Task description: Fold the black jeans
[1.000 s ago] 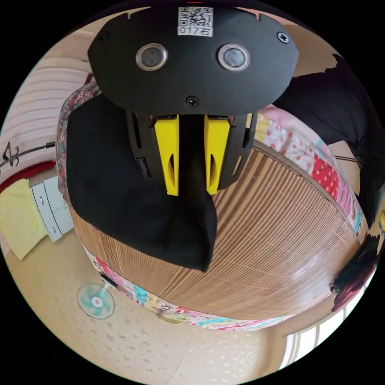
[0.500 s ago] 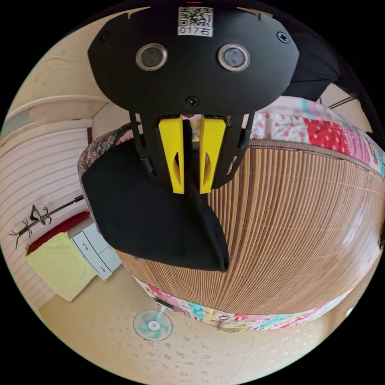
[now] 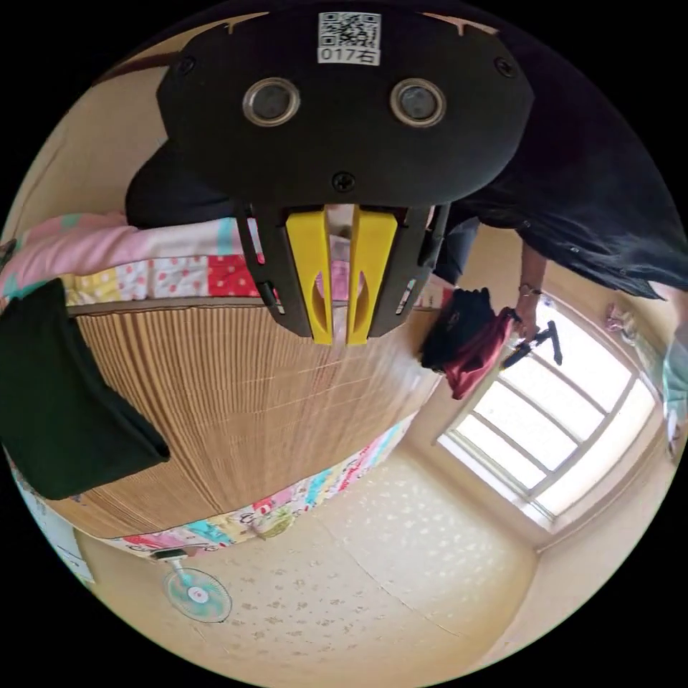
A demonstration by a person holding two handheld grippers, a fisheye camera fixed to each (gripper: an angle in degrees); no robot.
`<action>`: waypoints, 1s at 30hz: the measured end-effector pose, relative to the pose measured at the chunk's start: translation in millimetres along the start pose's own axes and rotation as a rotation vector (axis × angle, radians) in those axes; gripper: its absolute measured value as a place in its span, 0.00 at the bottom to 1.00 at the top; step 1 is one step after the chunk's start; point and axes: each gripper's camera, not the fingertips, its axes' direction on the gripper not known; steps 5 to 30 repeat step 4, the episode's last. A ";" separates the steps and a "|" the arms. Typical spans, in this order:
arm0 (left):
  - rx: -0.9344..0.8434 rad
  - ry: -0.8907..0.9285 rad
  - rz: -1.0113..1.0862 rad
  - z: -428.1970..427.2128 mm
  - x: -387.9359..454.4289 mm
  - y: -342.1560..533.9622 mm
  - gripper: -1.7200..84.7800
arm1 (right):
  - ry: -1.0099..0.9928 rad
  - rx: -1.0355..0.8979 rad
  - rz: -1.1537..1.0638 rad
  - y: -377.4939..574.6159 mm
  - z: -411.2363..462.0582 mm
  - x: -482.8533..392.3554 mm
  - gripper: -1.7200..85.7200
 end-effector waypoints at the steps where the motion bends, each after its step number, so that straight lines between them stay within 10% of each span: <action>1: -0.095 -0.034 -0.007 22.8 0.1 -1.1 0.16 | -0.154 0.005 -0.059 0.5 -9.4 -10.2 0.08; 4: -0.096 -0.062 0.023 32.6 5.8 11.3 0.15 | -0.419 -0.035 -0.157 6.5 -28.7 -34.6 0.09; 30: -0.096 -0.062 0.023 32.6 5.8 11.3 0.15 | -0.419 -0.035 -0.157 6.5 -28.7 -34.6 0.09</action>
